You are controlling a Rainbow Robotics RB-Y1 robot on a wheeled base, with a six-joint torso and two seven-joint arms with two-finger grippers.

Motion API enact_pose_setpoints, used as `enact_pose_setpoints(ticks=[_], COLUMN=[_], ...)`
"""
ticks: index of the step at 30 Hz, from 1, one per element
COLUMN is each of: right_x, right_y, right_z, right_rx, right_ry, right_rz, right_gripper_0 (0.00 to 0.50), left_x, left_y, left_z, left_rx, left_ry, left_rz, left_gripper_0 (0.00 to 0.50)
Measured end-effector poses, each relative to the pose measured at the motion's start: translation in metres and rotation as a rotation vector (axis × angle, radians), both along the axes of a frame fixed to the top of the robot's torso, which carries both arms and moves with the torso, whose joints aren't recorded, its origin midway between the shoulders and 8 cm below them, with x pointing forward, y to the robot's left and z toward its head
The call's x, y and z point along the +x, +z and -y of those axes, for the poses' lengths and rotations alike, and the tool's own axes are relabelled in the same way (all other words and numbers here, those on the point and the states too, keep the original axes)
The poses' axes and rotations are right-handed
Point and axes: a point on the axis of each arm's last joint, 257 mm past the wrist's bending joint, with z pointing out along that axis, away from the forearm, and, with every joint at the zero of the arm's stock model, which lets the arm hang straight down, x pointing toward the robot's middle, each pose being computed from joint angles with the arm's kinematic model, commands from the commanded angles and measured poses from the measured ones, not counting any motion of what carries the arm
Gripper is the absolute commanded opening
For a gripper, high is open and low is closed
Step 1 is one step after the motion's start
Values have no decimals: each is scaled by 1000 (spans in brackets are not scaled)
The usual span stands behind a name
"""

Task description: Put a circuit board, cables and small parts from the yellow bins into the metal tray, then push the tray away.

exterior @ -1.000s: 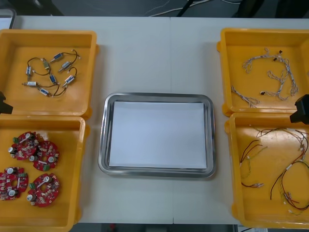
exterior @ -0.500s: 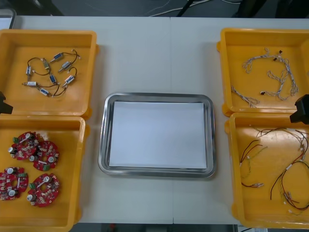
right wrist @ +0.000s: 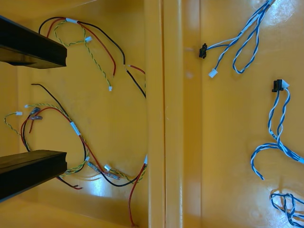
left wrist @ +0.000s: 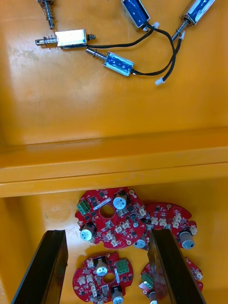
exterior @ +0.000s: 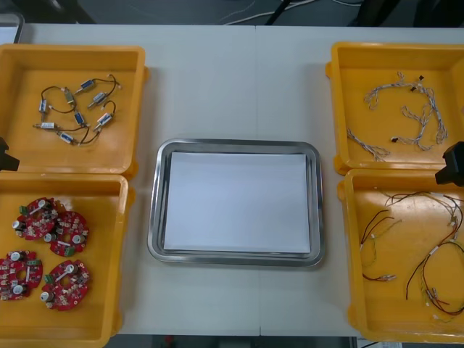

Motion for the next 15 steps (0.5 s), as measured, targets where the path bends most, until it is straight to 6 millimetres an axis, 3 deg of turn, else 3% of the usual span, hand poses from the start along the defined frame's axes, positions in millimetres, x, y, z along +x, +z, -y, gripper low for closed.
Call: enact_pose_setpoints(ticks=[15], right_x=[0], right_y=[0], right_z=[0], right_rx=[0], right_ry=[0], right_rz=[0], right_gripper_0=[500], left_x=[0], left_y=[0], left_z=[0], left_rx=[0], left_ry=[0], left_rz=[0], left_gripper_0=[500])
